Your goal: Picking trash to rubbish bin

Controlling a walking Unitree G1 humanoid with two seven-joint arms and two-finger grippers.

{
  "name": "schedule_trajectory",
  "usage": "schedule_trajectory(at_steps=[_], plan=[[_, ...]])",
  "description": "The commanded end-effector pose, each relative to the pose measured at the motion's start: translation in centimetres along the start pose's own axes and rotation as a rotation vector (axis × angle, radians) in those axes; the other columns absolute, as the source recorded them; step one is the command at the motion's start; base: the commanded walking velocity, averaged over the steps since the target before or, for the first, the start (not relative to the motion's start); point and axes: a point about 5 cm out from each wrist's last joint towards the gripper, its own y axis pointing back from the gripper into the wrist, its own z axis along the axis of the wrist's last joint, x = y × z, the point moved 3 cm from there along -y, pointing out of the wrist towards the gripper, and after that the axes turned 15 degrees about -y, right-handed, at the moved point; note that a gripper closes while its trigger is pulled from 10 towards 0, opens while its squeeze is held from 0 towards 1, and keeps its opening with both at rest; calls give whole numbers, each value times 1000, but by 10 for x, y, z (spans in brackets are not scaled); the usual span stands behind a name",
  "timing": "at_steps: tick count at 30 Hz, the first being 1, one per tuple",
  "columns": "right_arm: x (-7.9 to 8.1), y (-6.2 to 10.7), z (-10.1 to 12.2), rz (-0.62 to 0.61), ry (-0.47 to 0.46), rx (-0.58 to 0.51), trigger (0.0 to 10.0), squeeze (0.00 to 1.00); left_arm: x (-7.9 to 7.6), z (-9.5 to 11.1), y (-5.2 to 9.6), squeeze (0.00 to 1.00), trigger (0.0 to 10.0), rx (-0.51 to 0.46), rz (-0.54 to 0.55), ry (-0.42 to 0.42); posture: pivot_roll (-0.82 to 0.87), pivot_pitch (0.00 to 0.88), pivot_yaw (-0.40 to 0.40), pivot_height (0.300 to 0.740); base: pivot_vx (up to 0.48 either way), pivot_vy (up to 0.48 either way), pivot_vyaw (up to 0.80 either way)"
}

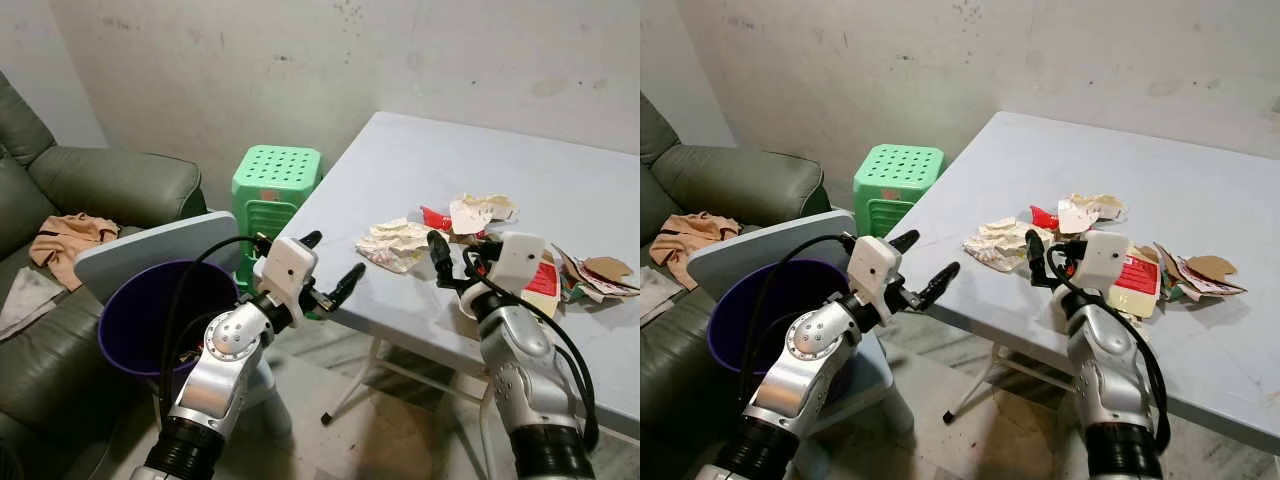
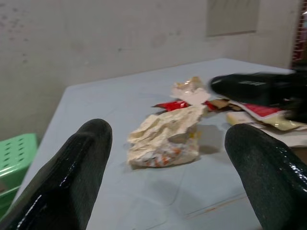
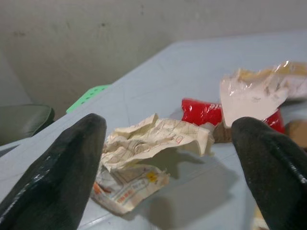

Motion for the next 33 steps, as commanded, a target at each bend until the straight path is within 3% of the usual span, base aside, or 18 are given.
schedule_trajectory(at_steps=[1, 7, 10, 13, 15, 17, 19, 21, 22, 24, 31, 33], plan=[[0, -5, -1, -14, -44, 16, 10000, 0, -1, 2, 1, 0, 10000, -3, -6, -15, 27, 30, -13, 715, 0, 0, 0], [-1, -15, -7, -49, -98, 65, 10000, 0, 0, 2, 4, 0, 10000, 3, -3, -22, 49, 35, -29, 715, 0, 0, 0], [1, -17, -9, -28, -44, 58, 10000, 0, 3, 1, 6, 0, 10000, 9, 18, -23, 57, 34, -34, 715, 0, 0, 0], [0, -17, -11, -44, -73, 68, 10000, 0, 4, 1, 7, 0, 10000, 10, 26, -25, 65, 32, -39, 715, 0, 0, 0], [7, -15, -9, 20, -3, 46, 10000, 0, 6, 1, 9, 0, 10000, 12, 36, -26, 69, 29, -42, 715, 0, 0, 0], [8, -15, -9, 28, 5, 44, 10000, 0, 6, 1, 9, 0, 10000, 12, 37, -27, 71, 30, -43, 715, 0, 0, 0], [15, -9, -3, 132, 313, -26, 10000, 0, 8, 1, 10, 0, 10000, 16, 44, -34, 74, 28, -45, 715, 0, 0, 0], [16, -4, -8, 188, 498, -21, 10000, 0, 9, 1, 11, 0, 10000, 16, 46, -33, 76, 28, -46, 715, 0, 0, 0], [11, -2, -9, 188, 547, -9, 10000, 0, 8, 1, 11, 0, 10000, 16, 41, -31, 76, 28, -47, 715, 0, 0, 0], [8, -1, -8, 188, 557, -5, 10000, 0, 7, 1, 11, 0, 10000, 16, 35, -27, 75, 26, -47, 715, 0, 0, 0], [-21, -2, 6, 188, 876, 35, 10000, 0, -5, 1, 9, 0, 10000, 11, -10, -23, 62, 24, -45, 715, 0, 0, 0], [-24, -2, 9, 190, 931, 34, 10000, 0, -6, 1, 9, 0, 10000, 11, -12, -23, 62, 24, -45, 715, 0, 0, 0]])
